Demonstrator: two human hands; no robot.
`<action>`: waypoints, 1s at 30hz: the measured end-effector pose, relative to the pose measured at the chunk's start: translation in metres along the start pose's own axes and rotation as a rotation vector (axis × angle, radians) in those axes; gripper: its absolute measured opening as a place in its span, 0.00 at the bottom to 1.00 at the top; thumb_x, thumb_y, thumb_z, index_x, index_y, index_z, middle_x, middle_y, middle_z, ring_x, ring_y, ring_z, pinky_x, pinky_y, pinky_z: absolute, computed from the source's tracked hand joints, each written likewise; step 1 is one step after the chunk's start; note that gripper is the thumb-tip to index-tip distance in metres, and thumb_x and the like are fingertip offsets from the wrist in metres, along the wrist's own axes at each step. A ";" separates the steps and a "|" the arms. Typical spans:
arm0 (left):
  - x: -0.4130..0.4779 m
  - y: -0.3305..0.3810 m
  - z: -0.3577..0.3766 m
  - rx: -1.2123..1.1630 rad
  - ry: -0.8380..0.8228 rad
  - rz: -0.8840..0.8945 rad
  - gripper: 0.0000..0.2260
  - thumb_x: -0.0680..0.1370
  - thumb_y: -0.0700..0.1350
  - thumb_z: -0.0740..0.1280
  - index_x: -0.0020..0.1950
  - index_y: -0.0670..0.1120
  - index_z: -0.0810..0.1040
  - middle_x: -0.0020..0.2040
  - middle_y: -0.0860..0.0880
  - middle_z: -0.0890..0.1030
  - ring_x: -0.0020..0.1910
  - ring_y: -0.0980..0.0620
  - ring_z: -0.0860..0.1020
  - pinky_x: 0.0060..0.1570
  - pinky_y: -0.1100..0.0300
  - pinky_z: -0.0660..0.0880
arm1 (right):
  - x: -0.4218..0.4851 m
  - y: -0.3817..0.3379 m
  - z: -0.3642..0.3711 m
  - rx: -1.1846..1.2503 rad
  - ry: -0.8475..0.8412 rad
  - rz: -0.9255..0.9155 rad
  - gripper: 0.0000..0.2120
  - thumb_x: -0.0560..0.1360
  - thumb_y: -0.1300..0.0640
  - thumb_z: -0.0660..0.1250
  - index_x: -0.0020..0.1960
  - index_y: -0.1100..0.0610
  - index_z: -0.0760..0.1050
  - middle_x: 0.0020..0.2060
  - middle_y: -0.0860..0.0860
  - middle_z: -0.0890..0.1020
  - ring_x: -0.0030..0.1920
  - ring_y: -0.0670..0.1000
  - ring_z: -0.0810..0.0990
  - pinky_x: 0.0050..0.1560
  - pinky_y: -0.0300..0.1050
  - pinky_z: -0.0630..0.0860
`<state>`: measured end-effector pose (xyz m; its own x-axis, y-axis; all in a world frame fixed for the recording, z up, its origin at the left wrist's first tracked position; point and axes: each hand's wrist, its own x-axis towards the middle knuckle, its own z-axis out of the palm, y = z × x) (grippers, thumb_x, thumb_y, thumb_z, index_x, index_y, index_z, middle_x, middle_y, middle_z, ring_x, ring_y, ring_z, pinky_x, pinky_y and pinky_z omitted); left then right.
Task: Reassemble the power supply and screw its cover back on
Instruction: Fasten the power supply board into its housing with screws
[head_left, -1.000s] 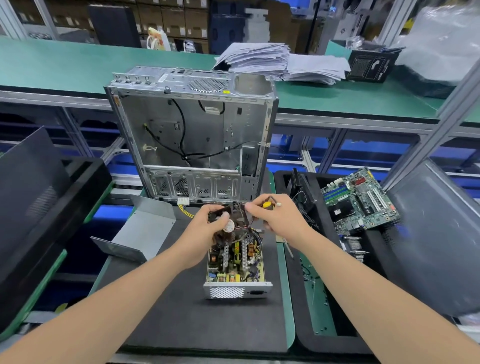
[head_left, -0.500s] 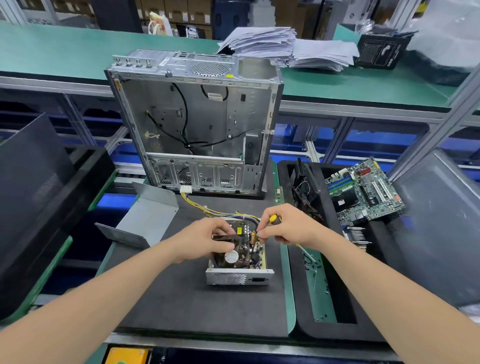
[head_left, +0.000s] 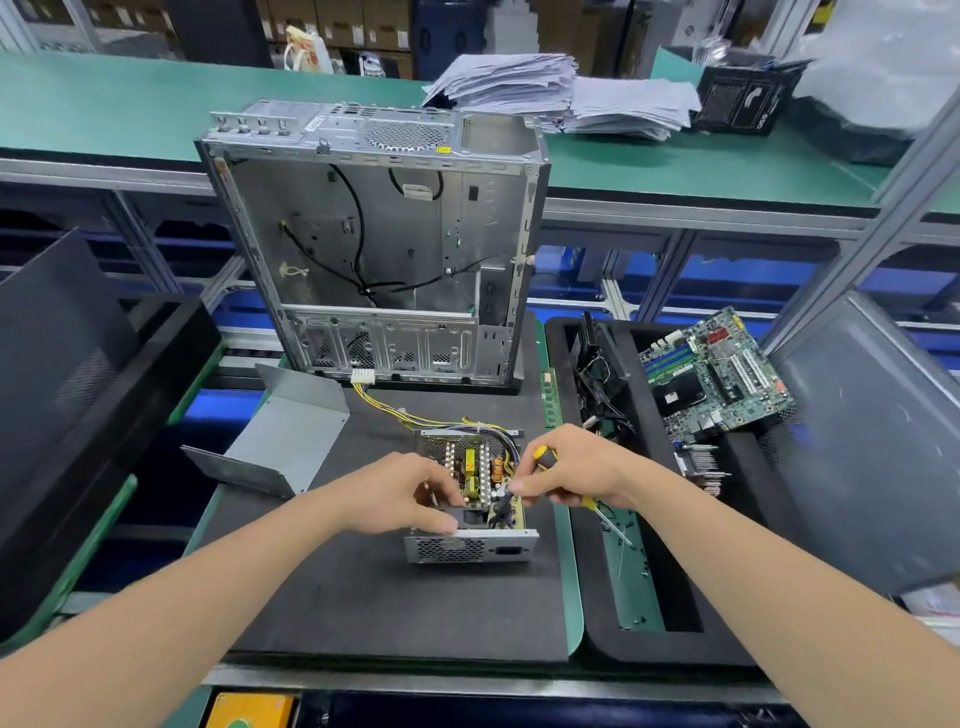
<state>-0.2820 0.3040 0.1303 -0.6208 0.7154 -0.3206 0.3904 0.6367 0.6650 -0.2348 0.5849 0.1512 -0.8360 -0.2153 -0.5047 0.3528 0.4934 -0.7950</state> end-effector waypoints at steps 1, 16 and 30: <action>0.000 -0.002 0.001 -0.012 -0.008 -0.002 0.10 0.74 0.56 0.77 0.54 0.59 0.83 0.52 0.60 0.84 0.50 0.63 0.80 0.54 0.64 0.76 | 0.000 0.001 0.000 -0.008 -0.008 0.005 0.10 0.75 0.57 0.78 0.48 0.63 0.83 0.43 0.63 0.86 0.33 0.49 0.76 0.26 0.40 0.65; 0.004 -0.002 0.009 0.100 0.054 0.018 0.10 0.78 0.42 0.73 0.47 0.59 0.81 0.45 0.60 0.83 0.46 0.60 0.80 0.45 0.70 0.73 | -0.007 0.005 -0.006 -0.352 -0.009 0.049 0.01 0.80 0.59 0.72 0.50 0.55 0.82 0.36 0.51 0.87 0.36 0.51 0.83 0.27 0.41 0.69; -0.002 0.012 0.005 0.131 0.046 0.044 0.05 0.76 0.54 0.71 0.42 0.57 0.82 0.43 0.61 0.82 0.44 0.62 0.78 0.44 0.64 0.74 | 0.005 0.014 0.003 -0.581 0.130 -0.109 0.01 0.78 0.52 0.75 0.49 0.49 0.84 0.41 0.47 0.84 0.40 0.50 0.83 0.46 0.45 0.82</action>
<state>-0.2726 0.3119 0.1351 -0.6304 0.7313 -0.2604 0.5011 0.6395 0.5831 -0.2330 0.5883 0.1366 -0.9119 -0.2041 -0.3560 0.0053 0.8617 -0.5074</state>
